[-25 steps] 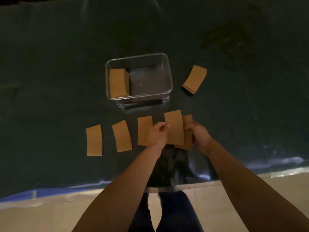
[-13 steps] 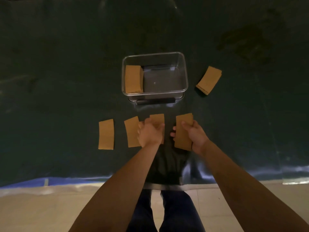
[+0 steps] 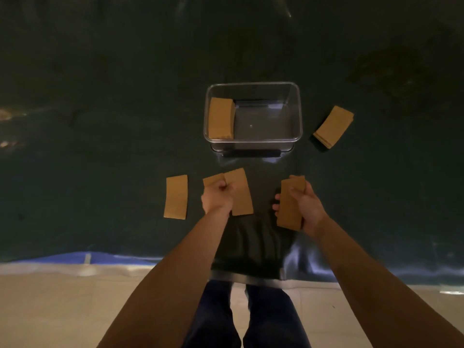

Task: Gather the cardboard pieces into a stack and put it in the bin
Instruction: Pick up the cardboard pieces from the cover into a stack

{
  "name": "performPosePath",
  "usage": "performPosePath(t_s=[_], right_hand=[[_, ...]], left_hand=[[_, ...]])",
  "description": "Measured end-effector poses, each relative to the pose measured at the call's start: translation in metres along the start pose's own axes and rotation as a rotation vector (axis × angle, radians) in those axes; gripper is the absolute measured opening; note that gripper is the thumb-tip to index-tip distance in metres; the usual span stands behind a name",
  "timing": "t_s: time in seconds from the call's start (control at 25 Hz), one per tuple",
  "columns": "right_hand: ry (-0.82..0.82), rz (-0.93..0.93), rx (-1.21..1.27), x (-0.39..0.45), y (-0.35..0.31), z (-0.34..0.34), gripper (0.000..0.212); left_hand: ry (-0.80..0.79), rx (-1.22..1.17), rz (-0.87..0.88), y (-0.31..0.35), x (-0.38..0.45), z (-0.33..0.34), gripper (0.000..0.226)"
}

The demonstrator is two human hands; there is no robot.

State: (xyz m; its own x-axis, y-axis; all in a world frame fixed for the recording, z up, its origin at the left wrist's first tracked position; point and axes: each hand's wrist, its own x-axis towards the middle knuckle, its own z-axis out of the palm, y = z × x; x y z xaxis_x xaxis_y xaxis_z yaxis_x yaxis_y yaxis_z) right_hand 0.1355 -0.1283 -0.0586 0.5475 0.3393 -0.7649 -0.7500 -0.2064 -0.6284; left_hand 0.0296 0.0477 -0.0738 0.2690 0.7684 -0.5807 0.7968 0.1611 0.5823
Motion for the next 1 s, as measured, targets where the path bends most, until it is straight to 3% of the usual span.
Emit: performPosePath(t_s=[0.08, 0.32, 0.44, 0.6, 0.72, 0.8, 0.92, 1.0], right_hand=[[-0.026, -0.003, -0.03, -0.001, -0.001, 0.012, 0.034], [-0.085, -0.014, -0.102, -0.004, 0.002, 0.031, 0.038], [-0.067, -0.022, -0.115, -0.008, 0.004, 0.031, 0.037], [-0.056, -0.028, -0.109, -0.012, 0.005, 0.031, 0.039], [-0.062, -0.036, -0.107, -0.015, 0.003, 0.037, 0.038], [-0.074, -0.042, -0.11, -0.017, 0.002, 0.043, 0.037], [-0.102, -0.052, -0.122, -0.02, 0.004, 0.056, 0.037], [-0.111, -0.052, -0.133, -0.022, 0.009, 0.064, 0.037]], left_hand=[[0.024, 0.096, 0.004, -0.013, 0.008, -0.022, 0.01], [0.117, 0.314, 0.044, -0.021, 0.014, -0.029, 0.048], [0.128, 0.407, 0.025, -0.016, 0.015, -0.023, 0.039], [0.045, 0.243, -0.137, -0.009, 0.02, -0.023, 0.035], [0.007, 0.071, -0.08, -0.014, 0.026, -0.035, 0.028], [0.061, 0.019, -0.039, -0.022, 0.036, -0.064, 0.025], [0.165, 0.139, -0.067, -0.044, 0.055, -0.107, 0.031], [0.149, 0.246, -0.086, -0.054, 0.061, -0.116, 0.032]])
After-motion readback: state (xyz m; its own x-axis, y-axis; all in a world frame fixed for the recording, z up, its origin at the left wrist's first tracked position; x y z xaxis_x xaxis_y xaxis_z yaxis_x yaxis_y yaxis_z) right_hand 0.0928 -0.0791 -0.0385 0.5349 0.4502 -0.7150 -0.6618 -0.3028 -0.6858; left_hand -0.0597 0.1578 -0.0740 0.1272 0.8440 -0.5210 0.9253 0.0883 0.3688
